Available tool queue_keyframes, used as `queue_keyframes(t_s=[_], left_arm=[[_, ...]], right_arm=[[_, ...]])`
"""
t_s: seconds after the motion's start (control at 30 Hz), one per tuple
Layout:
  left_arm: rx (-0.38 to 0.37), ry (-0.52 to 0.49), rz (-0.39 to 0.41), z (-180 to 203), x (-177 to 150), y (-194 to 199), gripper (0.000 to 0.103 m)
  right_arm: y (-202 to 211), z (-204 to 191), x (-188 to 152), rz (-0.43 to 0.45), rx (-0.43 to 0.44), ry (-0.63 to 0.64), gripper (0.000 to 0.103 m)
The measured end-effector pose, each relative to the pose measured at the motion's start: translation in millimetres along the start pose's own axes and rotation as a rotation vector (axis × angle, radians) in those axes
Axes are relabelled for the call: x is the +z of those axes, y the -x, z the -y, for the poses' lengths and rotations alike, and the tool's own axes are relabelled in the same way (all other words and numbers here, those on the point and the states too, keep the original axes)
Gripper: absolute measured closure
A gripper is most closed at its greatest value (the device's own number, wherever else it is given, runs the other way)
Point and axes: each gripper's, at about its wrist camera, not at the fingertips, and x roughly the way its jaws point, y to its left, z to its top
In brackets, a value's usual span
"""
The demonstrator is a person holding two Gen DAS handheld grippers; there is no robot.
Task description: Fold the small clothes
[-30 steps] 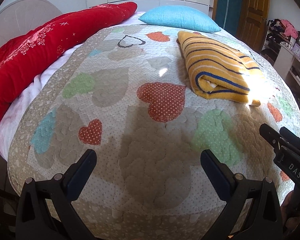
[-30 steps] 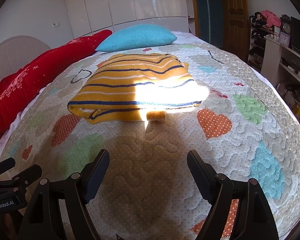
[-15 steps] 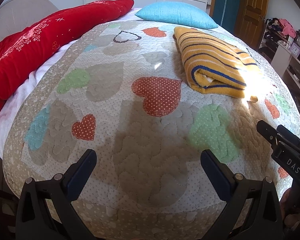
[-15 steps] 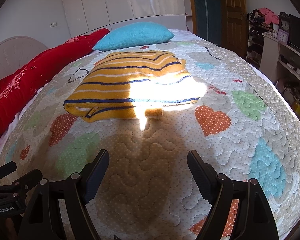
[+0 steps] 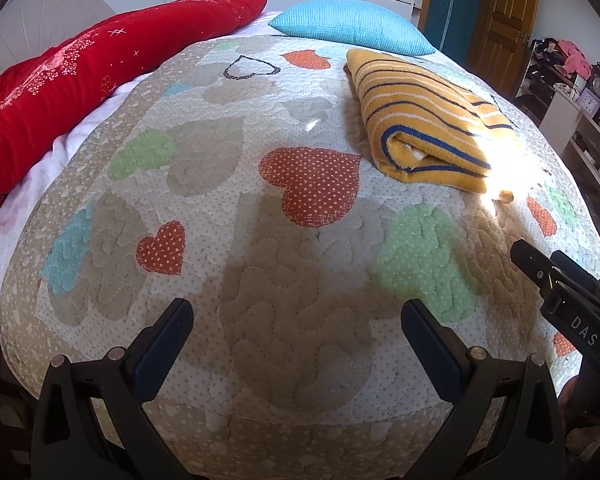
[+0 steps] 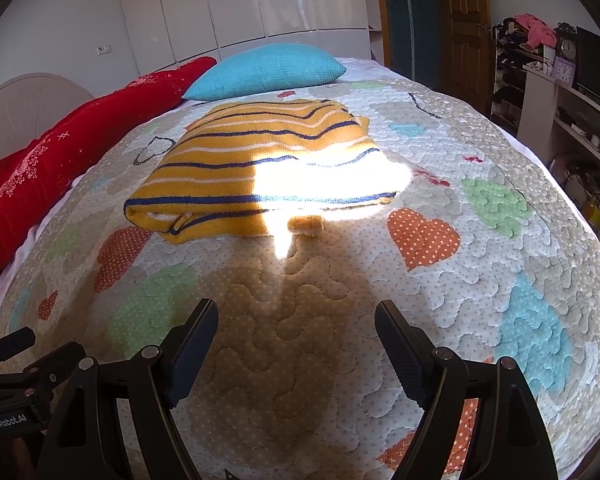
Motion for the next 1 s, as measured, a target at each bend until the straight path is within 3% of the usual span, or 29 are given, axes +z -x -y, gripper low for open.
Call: queue_keyframes(t_s=[0.53,1.0], left_arm=[[-0.024,0.026,0.055,-1.9,1.4,10.1,0.000],[-0.057,0.015,0.042,2.1,-0.1,7.2,0.000]], right_arm=[[5.8,-7.2,0.4,0.029,0.012,0.016,0.018],[5.6,-6.6,1.3,0.033,0.006,0.016,0.017]])
